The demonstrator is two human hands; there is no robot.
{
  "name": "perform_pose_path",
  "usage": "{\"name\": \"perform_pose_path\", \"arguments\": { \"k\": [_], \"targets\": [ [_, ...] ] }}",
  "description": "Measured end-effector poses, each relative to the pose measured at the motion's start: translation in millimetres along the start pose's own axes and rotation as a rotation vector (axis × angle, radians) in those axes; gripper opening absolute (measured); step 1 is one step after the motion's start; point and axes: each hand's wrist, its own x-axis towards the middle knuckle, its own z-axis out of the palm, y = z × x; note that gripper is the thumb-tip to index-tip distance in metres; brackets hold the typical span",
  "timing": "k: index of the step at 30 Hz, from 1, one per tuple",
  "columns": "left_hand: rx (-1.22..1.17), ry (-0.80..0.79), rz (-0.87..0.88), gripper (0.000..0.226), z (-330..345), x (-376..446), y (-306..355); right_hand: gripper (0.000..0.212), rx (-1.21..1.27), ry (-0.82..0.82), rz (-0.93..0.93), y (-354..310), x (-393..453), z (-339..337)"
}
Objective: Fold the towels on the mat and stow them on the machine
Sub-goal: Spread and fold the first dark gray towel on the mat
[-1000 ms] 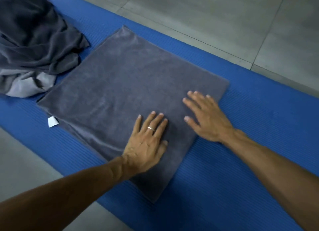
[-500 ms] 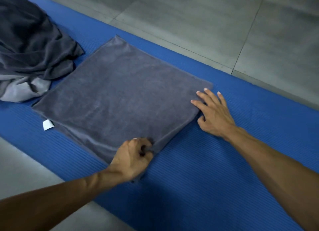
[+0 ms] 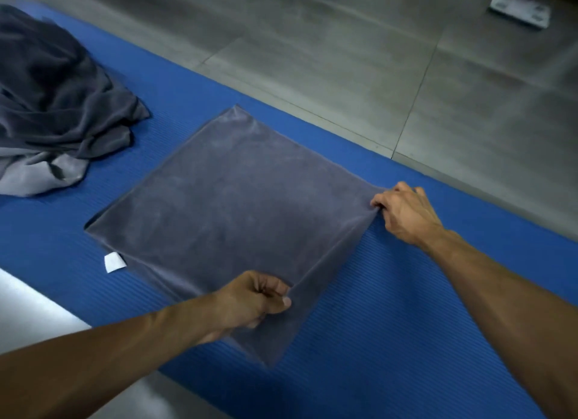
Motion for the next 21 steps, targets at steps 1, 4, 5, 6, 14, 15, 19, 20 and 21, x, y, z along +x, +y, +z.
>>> {"name": "perform_pose_path", "arguments": {
  "k": [1,4,5,6,14,15,19,20,21],
  "targets": [
    [-0.026,-0.021,-0.004,0.012,4.1,-2.1,1.1,0.029,-0.014,-0.022,0.013,4.6,-6.0,-2.4],
    [-0.044,0.033,0.011,0.014,-4.1,-8.2,7.1,0.025,-0.052,-0.019,0.029,4.4,-8.5,-14.6],
    [-0.032,0.086,0.020,0.014,-12.8,-10.6,10.0,0.024,-0.059,0.002,0.024,-0.9,-4.7,-19.8],
    [-0.013,0.139,0.035,0.015,-23.5,-12.7,11.7,0.023,-0.056,0.029,0.022,-8.2,1.3,-24.5],
    [0.070,0.495,0.111,0.022,-116.8,-35.1,21.8,0.027,0.006,0.318,-0.035,-107.2,102.7,-48.2],
    [0.083,0.521,0.125,0.023,-129.5,-36.6,22.0,0.028,0.017,0.345,-0.051,-122.1,117.9,-51.5],
    [0.163,0.677,0.155,0.021,-178.9,-34.4,21.9,0.029,0.065,0.426,-0.081,-175.9,175.9,-56.2],
    [0.205,0.736,0.164,0.021,-191.3,-32.6,21.3,0.029,0.085,0.433,-0.090,-188.3,189.2,-54.7],
    [0.261,0.799,0.163,0.020,-203.7,-30.4,20.0,0.030,0.104,0.436,-0.102,-200.1,201.6,-52.8]
  ]
}}
